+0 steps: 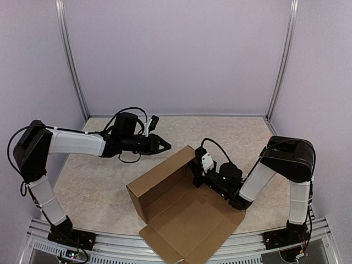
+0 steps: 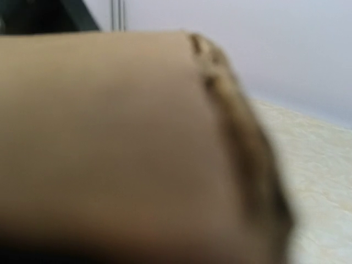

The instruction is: Fold the paper box

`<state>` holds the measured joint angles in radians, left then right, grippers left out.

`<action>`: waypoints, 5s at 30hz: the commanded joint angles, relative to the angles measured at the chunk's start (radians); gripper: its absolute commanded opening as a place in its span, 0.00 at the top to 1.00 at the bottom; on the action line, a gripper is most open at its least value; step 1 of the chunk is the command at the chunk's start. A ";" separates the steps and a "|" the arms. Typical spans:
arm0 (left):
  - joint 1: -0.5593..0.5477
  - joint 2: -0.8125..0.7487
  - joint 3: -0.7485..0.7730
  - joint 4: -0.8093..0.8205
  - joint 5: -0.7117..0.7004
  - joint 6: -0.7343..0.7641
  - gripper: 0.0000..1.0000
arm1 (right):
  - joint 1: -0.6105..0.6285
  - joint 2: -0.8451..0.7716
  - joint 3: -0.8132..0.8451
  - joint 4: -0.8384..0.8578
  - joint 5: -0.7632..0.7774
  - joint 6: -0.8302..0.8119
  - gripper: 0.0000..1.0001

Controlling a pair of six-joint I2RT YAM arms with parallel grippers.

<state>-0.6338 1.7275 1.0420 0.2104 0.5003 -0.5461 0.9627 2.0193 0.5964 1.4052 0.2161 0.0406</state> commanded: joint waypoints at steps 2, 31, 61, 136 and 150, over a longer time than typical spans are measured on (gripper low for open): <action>-0.044 0.079 -0.001 0.054 0.054 -0.031 0.85 | 0.011 0.004 -0.004 0.103 -0.054 -0.021 1.00; -0.108 0.199 -0.003 0.146 0.063 -0.120 0.98 | 0.007 0.014 -0.019 0.132 -0.020 -0.007 0.81; -0.098 0.184 0.004 0.136 0.062 -0.121 0.99 | 0.016 -0.109 -0.123 0.142 -0.033 -0.011 1.00; -0.285 0.364 0.150 0.513 0.332 -0.401 1.00 | 0.020 0.006 -0.036 0.195 -0.041 0.007 1.00; -0.104 0.193 -0.003 0.342 0.259 -0.270 0.79 | 0.019 -0.070 -0.088 0.148 -0.047 -0.028 1.00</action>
<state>-0.7441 2.0327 1.0630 0.5667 0.6285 -0.8902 0.9676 1.9808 0.5129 1.3872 0.2451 0.0383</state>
